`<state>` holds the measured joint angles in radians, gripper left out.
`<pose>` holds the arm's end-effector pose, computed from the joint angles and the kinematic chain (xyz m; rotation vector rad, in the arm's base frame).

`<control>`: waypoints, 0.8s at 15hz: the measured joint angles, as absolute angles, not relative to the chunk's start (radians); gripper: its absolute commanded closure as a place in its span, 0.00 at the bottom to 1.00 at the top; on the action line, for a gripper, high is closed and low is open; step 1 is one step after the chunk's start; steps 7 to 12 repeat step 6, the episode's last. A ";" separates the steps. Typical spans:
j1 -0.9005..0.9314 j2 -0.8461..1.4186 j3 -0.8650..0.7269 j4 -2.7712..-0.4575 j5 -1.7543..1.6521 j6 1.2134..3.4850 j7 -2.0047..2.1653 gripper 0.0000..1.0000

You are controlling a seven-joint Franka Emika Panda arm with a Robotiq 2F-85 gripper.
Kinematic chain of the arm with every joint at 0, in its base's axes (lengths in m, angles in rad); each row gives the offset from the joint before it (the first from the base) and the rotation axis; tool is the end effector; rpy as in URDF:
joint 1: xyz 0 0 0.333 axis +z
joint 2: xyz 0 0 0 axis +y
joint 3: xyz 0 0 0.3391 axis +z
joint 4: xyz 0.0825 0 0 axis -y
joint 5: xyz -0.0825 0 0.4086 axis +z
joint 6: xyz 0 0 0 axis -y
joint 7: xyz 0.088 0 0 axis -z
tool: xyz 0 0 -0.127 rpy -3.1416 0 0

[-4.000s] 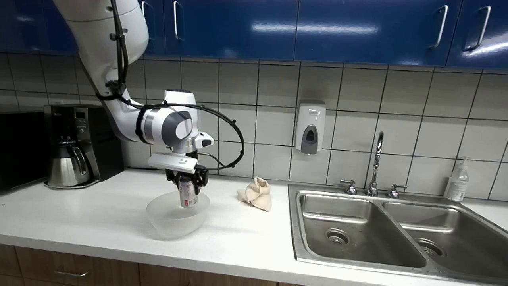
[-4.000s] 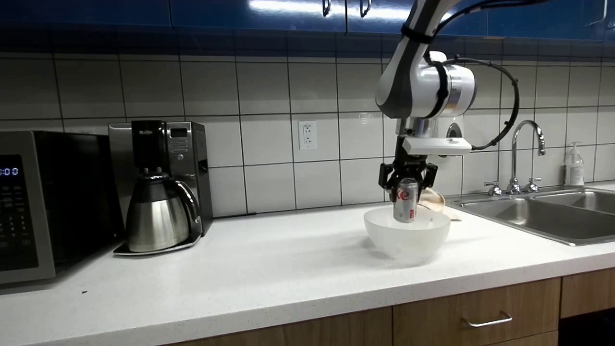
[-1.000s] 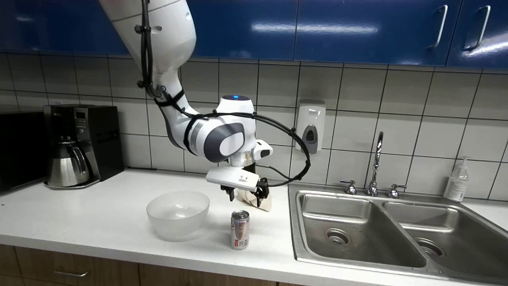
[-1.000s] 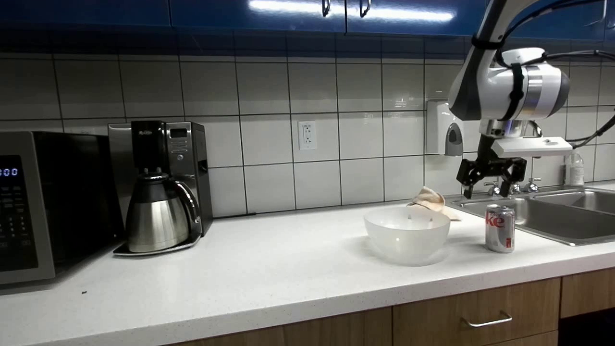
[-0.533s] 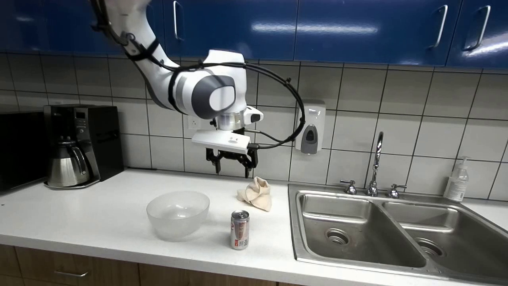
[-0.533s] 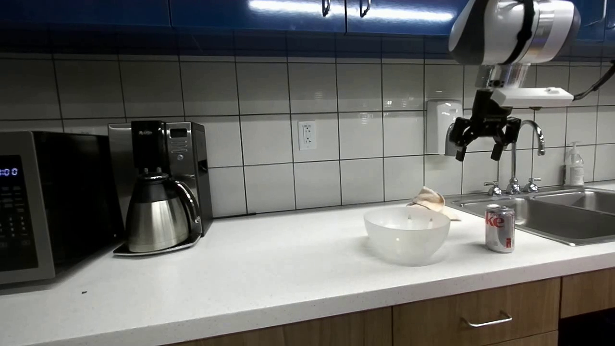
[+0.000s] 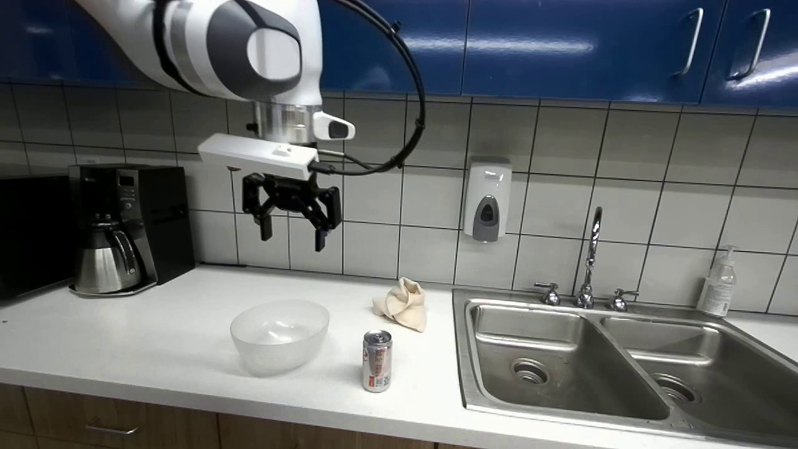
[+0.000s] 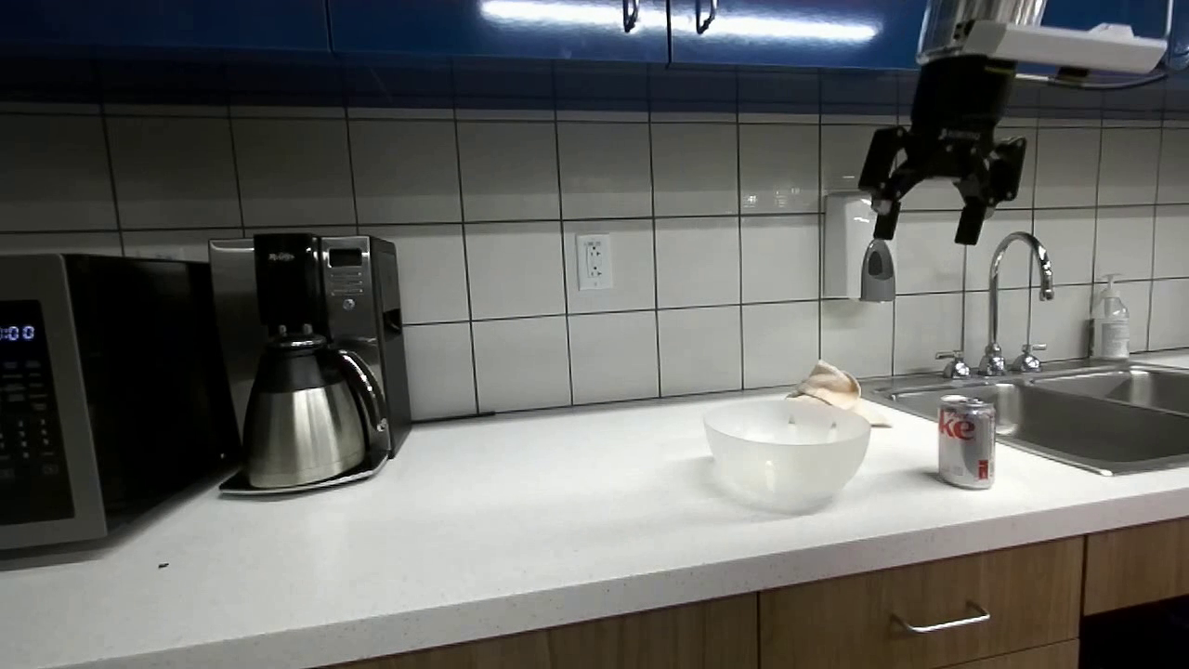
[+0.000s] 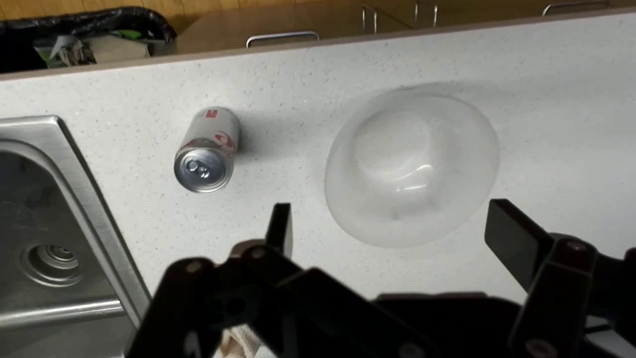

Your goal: Remove the coke from the bowl and put it on the counter

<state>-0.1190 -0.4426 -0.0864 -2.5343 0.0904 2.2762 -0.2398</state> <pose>0.4264 -0.0853 0.4338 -3.0573 0.0200 -0.3094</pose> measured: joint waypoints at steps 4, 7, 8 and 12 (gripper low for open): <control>-0.101 -0.604 -0.052 -2.594 0.071 2.156 -0.158 0.00; -0.101 -0.610 -0.053 -2.601 0.071 2.155 -0.158 0.00; -0.101 -0.610 -0.053 -2.601 0.071 2.155 -0.158 0.00; -0.101 -0.610 -0.053 -2.601 0.071 2.155 -0.158 0.00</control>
